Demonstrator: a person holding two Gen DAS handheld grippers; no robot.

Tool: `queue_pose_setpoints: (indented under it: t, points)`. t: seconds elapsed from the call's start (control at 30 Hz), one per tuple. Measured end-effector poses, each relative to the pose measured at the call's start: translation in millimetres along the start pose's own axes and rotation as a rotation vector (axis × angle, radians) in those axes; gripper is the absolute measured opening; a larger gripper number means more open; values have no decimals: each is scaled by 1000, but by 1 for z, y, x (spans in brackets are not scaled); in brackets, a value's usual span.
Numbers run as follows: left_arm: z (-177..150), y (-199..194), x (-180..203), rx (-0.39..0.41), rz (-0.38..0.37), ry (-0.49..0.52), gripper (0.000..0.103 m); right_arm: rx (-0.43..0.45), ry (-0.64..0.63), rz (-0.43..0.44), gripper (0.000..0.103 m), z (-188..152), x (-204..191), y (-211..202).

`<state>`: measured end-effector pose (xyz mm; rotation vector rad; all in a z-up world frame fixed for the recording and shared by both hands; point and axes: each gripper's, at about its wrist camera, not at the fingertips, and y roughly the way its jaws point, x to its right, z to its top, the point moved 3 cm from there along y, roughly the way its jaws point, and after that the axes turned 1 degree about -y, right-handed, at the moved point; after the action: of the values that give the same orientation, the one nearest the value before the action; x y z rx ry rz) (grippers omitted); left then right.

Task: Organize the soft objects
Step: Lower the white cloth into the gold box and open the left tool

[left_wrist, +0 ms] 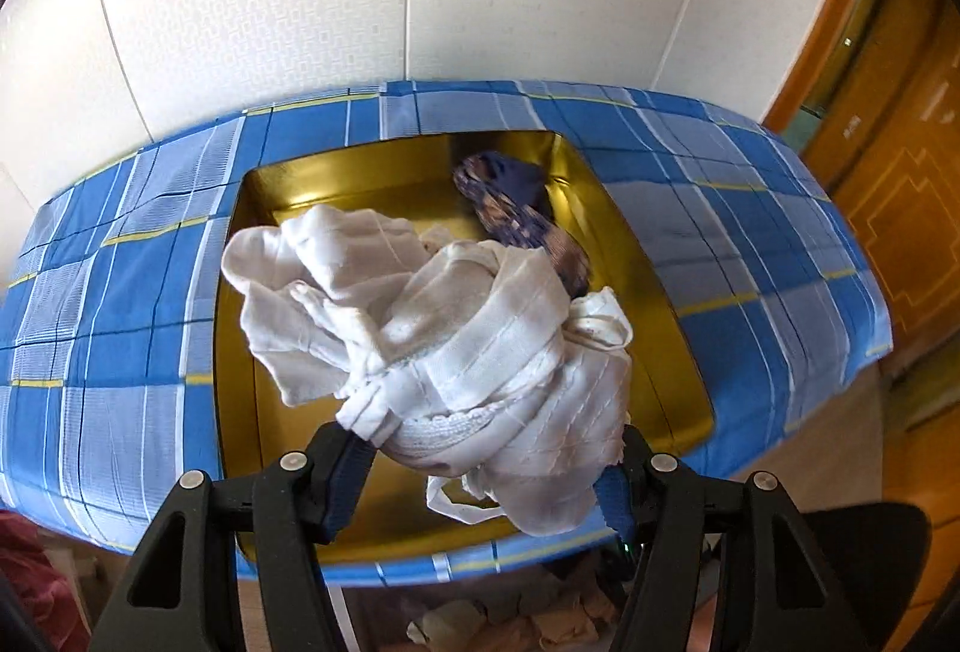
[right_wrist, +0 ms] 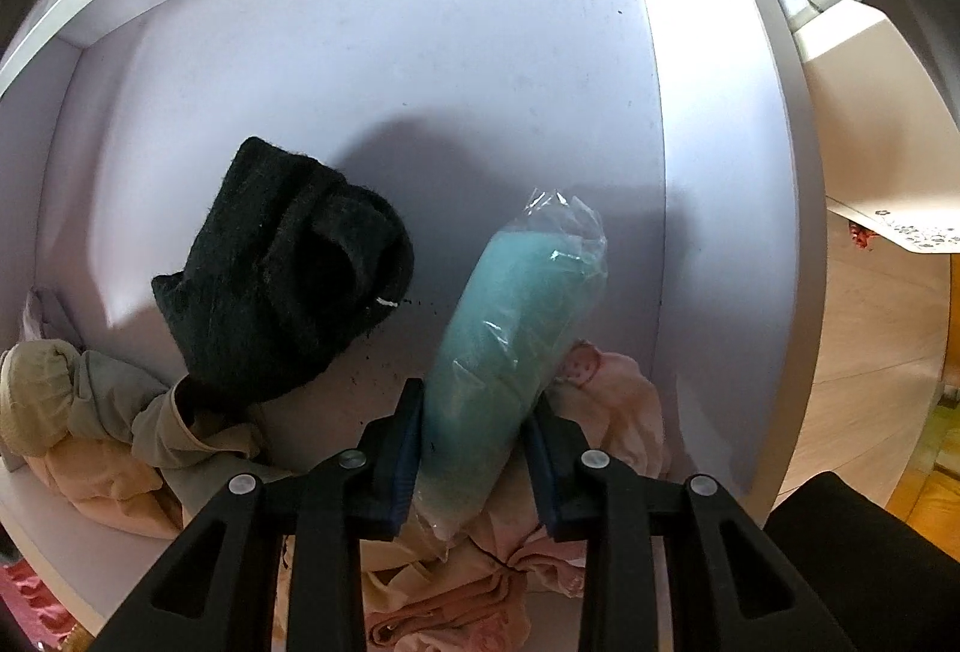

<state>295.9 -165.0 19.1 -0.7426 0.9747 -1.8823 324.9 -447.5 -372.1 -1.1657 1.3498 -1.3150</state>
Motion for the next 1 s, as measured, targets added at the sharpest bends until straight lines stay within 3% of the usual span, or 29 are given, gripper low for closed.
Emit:
queue_pose_setpoints:
  t: [0.4,0.63,0.77,1.0]
  points:
    - [42,71,-22,-116,86,-32,64,-10,22,54,29,2,29,11]
    - [65,111,-26,-165,157,20,64,-20,27,73,28,1,41,12]
    - [74,125,-28,-174,169,31,64,-28,24,71,28,5,42,10]
    - [87,137,-37,-157,212,7,76,-31,27,74,28,10,45,9]
